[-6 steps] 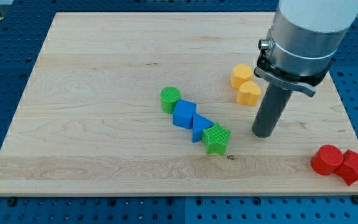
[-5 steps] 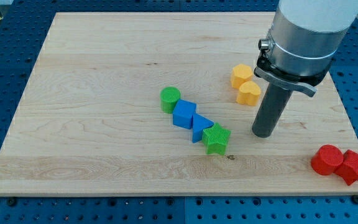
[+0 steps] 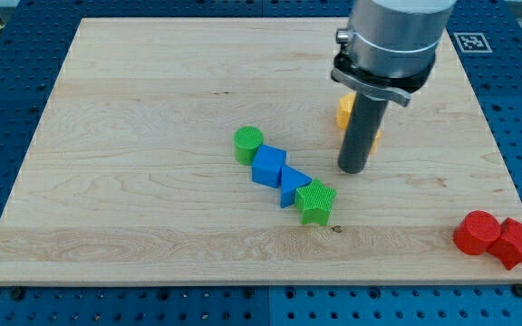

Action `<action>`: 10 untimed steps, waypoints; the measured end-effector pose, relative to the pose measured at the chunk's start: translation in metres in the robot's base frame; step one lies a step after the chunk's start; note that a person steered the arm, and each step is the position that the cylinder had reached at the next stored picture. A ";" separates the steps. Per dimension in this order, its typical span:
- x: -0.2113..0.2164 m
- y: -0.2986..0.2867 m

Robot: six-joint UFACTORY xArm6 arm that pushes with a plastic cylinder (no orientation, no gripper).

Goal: Move the yellow heart bottom diagonally to the yellow hexagon

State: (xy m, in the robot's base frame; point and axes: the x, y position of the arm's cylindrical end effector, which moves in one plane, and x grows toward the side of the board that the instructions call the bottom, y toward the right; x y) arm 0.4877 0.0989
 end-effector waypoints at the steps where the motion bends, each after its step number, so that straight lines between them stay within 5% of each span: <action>1: -0.013 -0.016; 10: -0.056 0.018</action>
